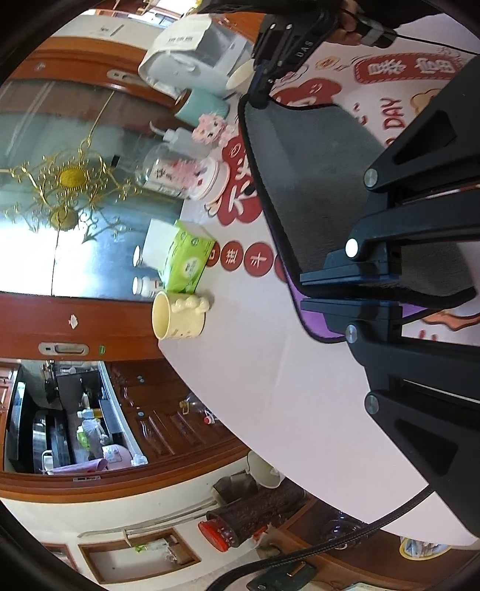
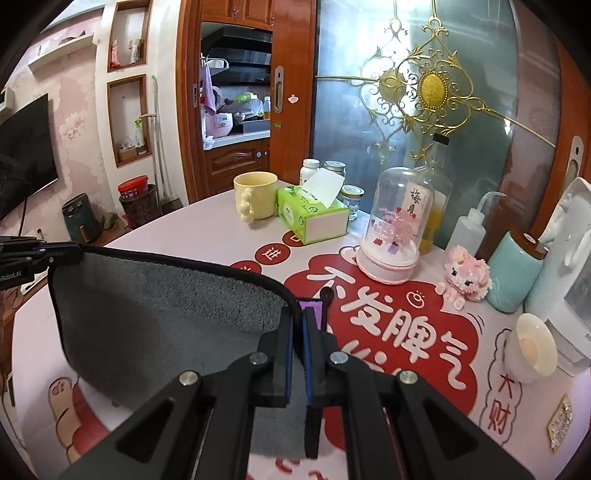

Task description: Fold towel

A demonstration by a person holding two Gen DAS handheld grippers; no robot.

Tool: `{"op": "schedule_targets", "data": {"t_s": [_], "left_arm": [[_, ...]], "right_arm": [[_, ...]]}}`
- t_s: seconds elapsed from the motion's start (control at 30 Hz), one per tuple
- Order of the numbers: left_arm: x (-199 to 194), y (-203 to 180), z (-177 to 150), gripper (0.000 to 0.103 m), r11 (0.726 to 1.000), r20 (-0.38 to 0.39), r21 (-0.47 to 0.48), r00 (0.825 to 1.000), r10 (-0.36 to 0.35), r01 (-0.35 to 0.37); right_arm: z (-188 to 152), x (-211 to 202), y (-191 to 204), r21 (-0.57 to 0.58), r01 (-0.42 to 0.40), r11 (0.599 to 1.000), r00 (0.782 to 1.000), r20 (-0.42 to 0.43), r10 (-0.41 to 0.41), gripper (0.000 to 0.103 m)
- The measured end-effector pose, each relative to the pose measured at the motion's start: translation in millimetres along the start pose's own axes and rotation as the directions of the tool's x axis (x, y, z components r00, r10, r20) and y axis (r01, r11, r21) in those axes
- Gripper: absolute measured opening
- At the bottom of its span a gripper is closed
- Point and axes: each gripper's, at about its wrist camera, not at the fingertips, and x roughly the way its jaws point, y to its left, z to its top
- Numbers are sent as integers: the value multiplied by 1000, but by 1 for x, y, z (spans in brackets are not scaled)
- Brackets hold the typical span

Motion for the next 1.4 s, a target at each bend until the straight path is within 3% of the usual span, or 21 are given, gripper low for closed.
{"op": "schedule_targets", "data": {"t_s": [0.3,0.7,0.77,0.83,0.93,1.13,1.4], "left_arm": [[50,14,7,5,994,-8,-74,997,79,-79],[91,23,4,7,981,-67,-139,990,123,-132],[89,21,4,10,981,-70,-144,990,124,-133],[85,21,4,13,980,-76,-149,990,120,-130],[77,19,1,22,980,-88,-156,990,114,-127],[56,16,-15,32,973,-134,-180,984,119,-142],[26,8,-39,40,971,-199,-198,976,94,-134]], "right_arm": [[1,49,6,-3,46,999,999,20,-46,5],[-2,99,13,5,52,999,996,-66,-52,7],[-1,103,10,32,43,999,995,-91,-40,13],[-1,107,6,76,16,997,994,-112,-7,31],[-2,107,3,98,14,995,993,-121,-2,45],[-6,92,-8,107,50,993,989,-141,-35,49],[-33,44,-34,216,83,973,984,-175,-45,53]]}}
